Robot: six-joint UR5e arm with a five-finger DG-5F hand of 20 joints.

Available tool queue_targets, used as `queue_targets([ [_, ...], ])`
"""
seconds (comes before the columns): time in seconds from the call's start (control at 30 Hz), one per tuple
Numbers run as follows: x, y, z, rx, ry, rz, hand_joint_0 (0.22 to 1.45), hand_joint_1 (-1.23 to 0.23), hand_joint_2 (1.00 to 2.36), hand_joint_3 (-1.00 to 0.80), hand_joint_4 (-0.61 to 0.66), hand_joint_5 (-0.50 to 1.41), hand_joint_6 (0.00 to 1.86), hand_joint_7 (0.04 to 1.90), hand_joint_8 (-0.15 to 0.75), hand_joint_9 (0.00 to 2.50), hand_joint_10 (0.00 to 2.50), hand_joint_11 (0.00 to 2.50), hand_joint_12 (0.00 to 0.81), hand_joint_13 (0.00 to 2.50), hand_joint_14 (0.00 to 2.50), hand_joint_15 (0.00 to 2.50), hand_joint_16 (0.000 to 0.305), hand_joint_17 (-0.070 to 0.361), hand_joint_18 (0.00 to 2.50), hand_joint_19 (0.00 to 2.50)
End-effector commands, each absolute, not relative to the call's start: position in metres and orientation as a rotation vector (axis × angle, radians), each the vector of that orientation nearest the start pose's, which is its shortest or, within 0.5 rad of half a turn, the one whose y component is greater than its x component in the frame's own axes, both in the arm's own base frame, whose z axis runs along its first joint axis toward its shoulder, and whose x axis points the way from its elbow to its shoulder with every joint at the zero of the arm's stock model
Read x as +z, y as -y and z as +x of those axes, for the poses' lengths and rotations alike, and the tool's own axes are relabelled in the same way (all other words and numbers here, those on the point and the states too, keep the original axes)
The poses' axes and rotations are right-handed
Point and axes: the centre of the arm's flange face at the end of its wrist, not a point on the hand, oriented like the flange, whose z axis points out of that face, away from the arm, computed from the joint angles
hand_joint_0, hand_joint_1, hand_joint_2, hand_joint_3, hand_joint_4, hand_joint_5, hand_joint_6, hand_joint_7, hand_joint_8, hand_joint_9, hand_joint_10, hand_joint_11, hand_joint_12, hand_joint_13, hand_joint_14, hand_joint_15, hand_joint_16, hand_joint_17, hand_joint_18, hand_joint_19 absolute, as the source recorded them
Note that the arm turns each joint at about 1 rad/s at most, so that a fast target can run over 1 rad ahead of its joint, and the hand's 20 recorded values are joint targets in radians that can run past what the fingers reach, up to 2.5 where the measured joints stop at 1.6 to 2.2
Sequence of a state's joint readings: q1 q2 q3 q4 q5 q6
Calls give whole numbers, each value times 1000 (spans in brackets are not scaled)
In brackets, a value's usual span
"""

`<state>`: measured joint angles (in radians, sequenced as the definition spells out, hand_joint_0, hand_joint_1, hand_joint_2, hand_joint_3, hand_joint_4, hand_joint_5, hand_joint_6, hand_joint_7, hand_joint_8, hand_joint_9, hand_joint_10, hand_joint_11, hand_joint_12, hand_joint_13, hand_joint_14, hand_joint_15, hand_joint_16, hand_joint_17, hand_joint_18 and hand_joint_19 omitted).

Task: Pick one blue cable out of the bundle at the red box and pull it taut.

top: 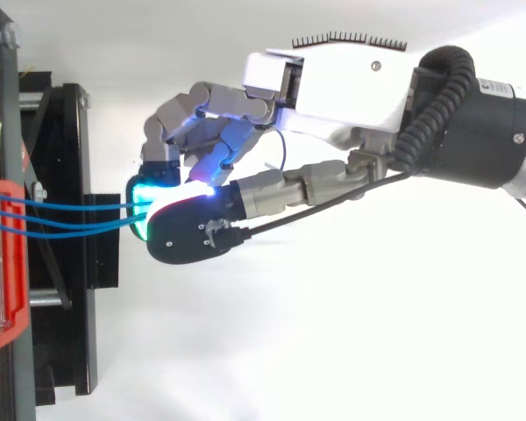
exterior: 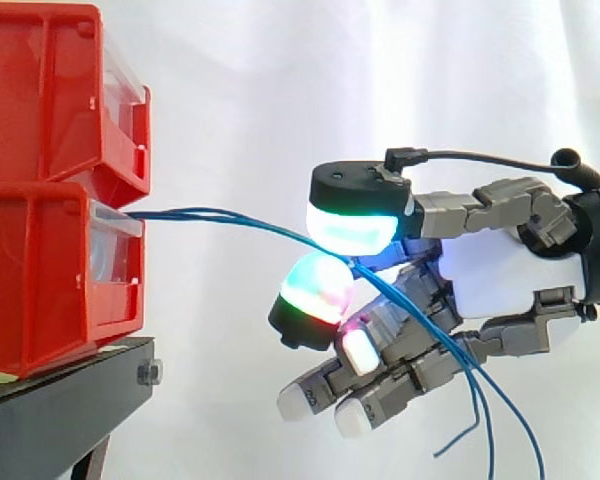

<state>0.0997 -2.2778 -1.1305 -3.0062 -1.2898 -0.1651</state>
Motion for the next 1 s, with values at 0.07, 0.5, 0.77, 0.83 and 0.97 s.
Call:
queue_targets([
  [0.07, 271, 87, 749, 873, -1268, 1246, 584, -726, 1018, -162, 99, -123, 861, 1047, 317, 1011, 12, 664, 354, 470, 8, 204, 51, 114, 515, 307],
  [0.5, 271, 86, 747, 866, -1278, 1252, 616, -849, 1022, -65, 117, -124, 873, 1108, 316, 1004, 14, 676, 349, 485, 8, 200, 50, 113, 548, 279],
  [0.77, 273, 87, 747, 863, -1279, 1254, 646, -894, 1023, -68, 33, -130, 882, 1144, 305, 991, 16, 693, 346, 483, 8, 194, 49, 111, 549, 256],
  [0.83, 273, 87, 747, 860, -1283, 1256, 661, -911, 1024, -89, 11, -133, 884, 1161, 303, 985, 16, 694, 343, 473, 8, 185, 49, 111, 547, 249],
  [0.97, 274, 87, 747, 860, -1283, 1256, 686, -938, 1025, -120, -9, -138, 887, 1183, 293, 976, 16, 688, 343, 468, 7, 176, 49, 111, 546, 236],
])
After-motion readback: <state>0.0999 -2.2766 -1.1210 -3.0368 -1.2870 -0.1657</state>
